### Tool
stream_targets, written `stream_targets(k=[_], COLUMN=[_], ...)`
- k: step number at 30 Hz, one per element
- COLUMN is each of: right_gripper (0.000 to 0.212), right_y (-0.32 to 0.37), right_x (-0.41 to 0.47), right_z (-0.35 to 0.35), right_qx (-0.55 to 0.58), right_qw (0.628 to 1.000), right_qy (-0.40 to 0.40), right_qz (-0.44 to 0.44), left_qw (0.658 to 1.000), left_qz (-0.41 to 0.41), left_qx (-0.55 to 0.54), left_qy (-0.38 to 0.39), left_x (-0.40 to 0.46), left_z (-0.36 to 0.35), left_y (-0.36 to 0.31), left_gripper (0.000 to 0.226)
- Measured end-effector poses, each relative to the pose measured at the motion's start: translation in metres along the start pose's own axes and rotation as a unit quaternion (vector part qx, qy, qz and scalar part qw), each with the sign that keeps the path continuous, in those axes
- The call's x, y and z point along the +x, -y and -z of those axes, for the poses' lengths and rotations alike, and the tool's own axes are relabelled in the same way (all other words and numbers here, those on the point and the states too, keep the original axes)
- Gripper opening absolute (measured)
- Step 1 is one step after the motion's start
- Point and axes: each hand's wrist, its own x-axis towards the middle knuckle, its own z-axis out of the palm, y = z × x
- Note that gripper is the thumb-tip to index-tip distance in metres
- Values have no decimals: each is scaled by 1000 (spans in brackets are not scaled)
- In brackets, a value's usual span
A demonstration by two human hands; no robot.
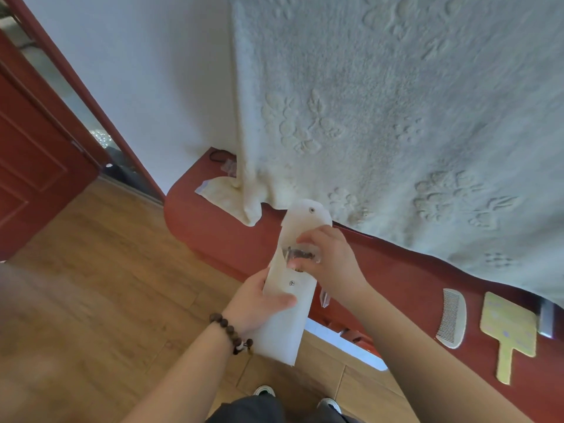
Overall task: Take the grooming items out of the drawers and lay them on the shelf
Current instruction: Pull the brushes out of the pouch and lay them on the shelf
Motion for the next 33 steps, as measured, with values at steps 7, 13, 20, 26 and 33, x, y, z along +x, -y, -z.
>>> stream_targets(k=[7, 13, 20, 26, 33], right_gripper=[28, 18, 23, 7, 30], right_y=[-1, 3, 1, -1, -5], right_x=[-14, -26, -24, -15, -23], right_z=[19, 28, 36, 53, 45], right_qx=[4, 78, 76, 171, 234], right_qw=[999, 995, 992, 972, 954], right_qy=[-1, -35, -87, -115, -25], right_qz=[-36, -45, -47, -108, -184], left_qw=[999, 996, 995, 995, 996], left_qz=[-17, -36, -29, -24, -15], left_qx=[7, 37, 45, 35, 61], left_qy=[42, 66, 84, 87, 61], left_x=[-3, -8, -8, -8, -7], left_z=[-14, -15, -15, -17, -15], left_y=[-9, -17, -13, -11, -9], left_gripper=[34, 34, 38, 34, 34])
